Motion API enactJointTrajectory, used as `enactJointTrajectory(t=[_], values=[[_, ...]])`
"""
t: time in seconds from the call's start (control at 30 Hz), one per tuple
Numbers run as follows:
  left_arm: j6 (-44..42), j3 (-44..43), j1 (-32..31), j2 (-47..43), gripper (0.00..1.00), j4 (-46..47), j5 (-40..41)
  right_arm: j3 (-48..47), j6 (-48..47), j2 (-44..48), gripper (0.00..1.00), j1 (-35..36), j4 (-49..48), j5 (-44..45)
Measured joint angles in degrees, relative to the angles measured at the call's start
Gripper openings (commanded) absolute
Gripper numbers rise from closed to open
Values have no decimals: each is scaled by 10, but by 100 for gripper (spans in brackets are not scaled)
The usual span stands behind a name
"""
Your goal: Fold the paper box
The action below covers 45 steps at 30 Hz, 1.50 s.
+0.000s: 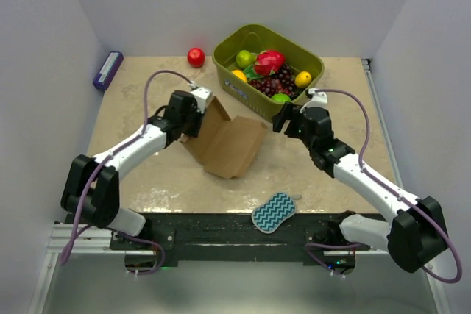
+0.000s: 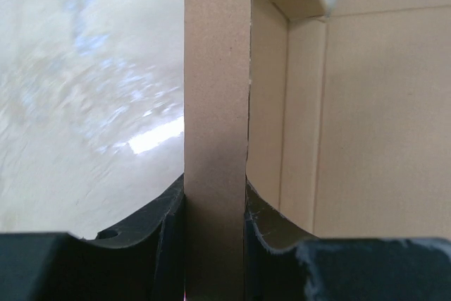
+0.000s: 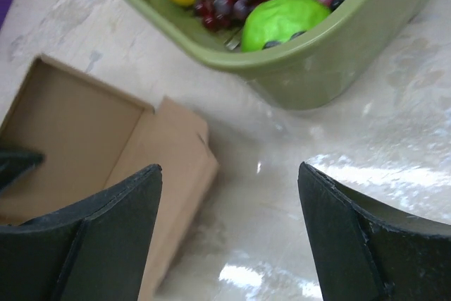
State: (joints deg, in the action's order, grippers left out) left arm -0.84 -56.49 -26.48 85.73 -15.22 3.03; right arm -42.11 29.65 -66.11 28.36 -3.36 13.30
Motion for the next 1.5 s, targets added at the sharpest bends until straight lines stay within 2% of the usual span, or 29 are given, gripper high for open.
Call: enactJointTrajectory(t=[0.17,0.4,0.63,0.83,1.03,1.2,1.27,1.33,1.37,1.43,1.47,1.5], values=[[48,19,71,-43,17,8,-31,2,44,30,77,0,26,-85],[74,27,85,-55,17,14,-59,49,96,25,69,3,-2,-172],[78,29,85,-55,17,14,-63,38,101,-23,68,52,-14,-180],[79,31,85,-58,17,16,-73,0,102,-83,63,92,-27,-177],[88,39,85,-69,17,26,-82,-34,99,-155,38,122,-26,-167],[88,39,85,-78,23,29,-82,-43,95,-159,29,123,-2,-144],[89,39,85,-80,25,31,-82,-48,92,-154,22,123,6,-136],[89,39,85,-81,30,34,-82,-50,88,-143,15,123,13,-127],[90,39,85,-82,45,34,-82,-50,87,-137,10,123,15,-125],[93,39,85,-84,63,34,-86,-50,88,-123,5,123,16,-123],[93,39,85,-85,81,34,-88,-50,84,-117,4,122,17,-122],[92,39,85,-88,87,35,-88,-51,78,-111,3,122,20,-122]])
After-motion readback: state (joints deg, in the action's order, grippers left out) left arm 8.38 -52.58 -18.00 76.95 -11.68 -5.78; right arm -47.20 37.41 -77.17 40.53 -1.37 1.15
